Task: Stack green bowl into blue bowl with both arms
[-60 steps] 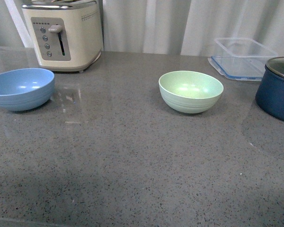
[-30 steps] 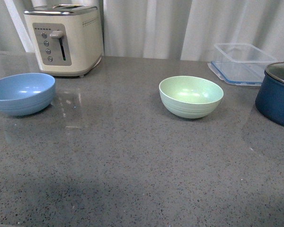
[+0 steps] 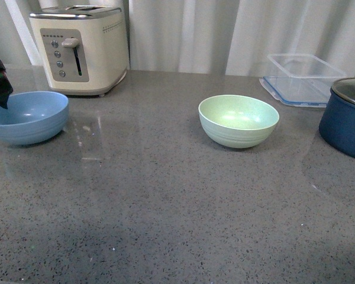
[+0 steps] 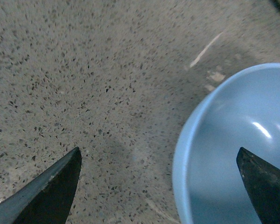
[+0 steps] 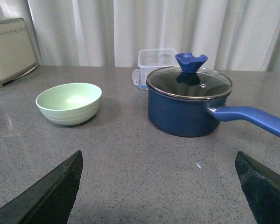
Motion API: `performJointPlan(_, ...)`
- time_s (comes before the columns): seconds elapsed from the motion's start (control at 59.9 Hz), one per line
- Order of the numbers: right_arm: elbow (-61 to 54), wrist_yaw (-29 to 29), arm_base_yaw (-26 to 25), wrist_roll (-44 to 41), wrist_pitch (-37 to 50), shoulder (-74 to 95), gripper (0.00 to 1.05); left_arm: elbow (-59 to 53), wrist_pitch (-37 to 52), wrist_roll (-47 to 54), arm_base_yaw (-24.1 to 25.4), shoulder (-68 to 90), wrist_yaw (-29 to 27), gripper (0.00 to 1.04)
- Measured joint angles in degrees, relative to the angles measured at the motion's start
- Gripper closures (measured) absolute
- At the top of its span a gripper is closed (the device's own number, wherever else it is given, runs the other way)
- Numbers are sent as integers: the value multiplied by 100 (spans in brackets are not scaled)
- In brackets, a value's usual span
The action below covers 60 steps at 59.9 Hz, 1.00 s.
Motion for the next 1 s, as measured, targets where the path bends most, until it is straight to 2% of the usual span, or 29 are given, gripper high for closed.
performJointPlan(0.217, 0, 0, 0, 0, 0, 0, 10, 170, 4, 26, -22, 365, 26, 9)
performJointPlan(0.784, 0, 0, 0, 0, 0, 0, 10, 229, 26, 107, -118, 299, 122, 96)
performJointPlan(0.834, 0, 0, 0, 0, 0, 0, 10, 212, 26, 105, -125, 225, 173, 101)
performJointPlan(1.001, 0, 0, 0, 0, 0, 0, 10, 179, 4, 103, -299, -114, 201, 101)
